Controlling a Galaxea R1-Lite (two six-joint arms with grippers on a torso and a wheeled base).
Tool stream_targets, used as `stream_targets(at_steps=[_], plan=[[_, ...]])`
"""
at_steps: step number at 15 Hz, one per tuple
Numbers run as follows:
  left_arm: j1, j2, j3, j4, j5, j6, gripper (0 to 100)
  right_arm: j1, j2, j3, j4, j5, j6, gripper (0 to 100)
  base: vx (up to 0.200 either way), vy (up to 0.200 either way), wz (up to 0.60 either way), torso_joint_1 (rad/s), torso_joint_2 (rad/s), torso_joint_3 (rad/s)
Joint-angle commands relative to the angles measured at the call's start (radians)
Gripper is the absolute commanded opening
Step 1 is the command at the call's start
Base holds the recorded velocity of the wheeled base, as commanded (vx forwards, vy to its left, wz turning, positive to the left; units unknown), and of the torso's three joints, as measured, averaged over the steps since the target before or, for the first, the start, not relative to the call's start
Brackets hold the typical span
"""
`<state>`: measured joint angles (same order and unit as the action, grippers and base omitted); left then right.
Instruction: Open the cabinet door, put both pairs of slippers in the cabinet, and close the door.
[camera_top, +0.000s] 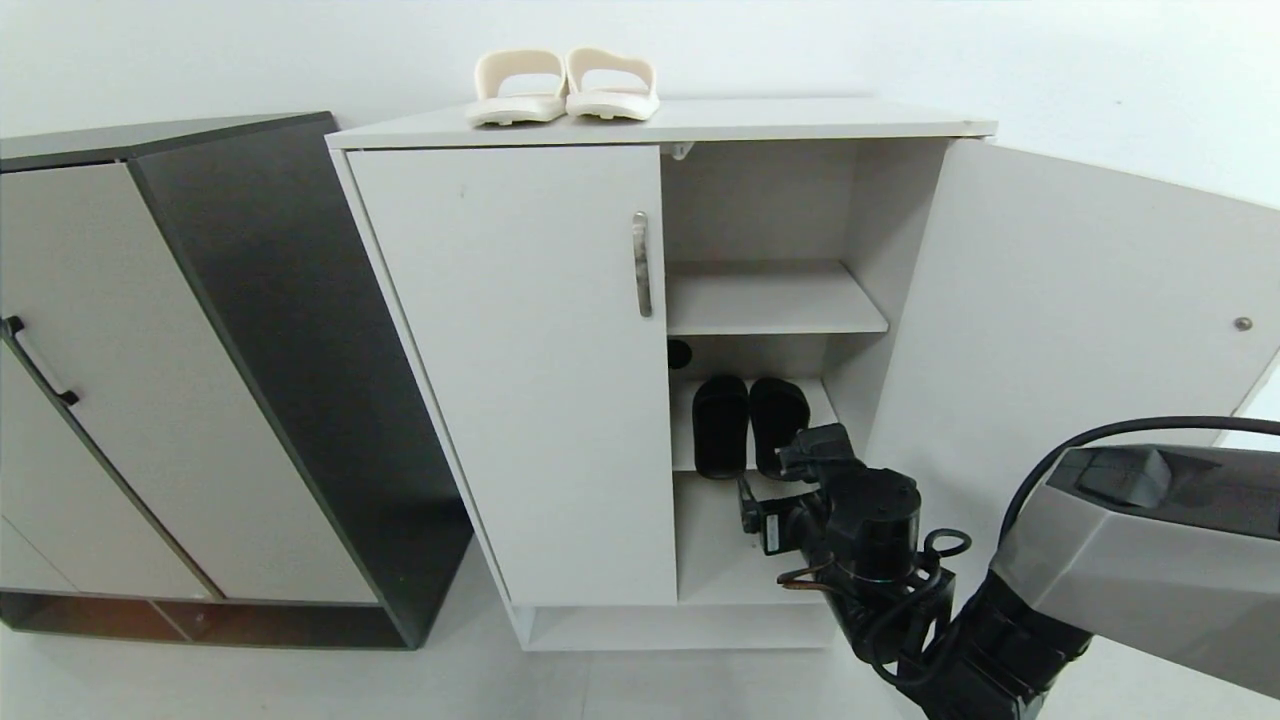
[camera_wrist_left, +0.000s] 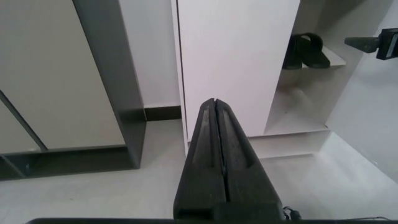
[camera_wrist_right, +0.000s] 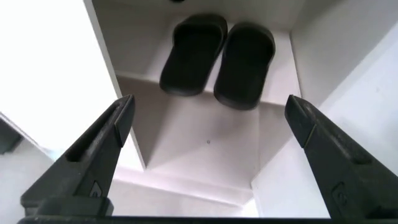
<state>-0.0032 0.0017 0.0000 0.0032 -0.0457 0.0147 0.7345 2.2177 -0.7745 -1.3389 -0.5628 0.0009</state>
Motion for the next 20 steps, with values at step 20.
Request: stream_targets(at_steps=[20], plan=[[0.0, 0.001, 0.0, -0.002, 0.001, -0.004, 0, -0.024, 0.042, 0.144, -0.232, 0.139, -0.09, 100, 0.0, 0.15, 0.0, 0.002, 0.0, 0.002]])
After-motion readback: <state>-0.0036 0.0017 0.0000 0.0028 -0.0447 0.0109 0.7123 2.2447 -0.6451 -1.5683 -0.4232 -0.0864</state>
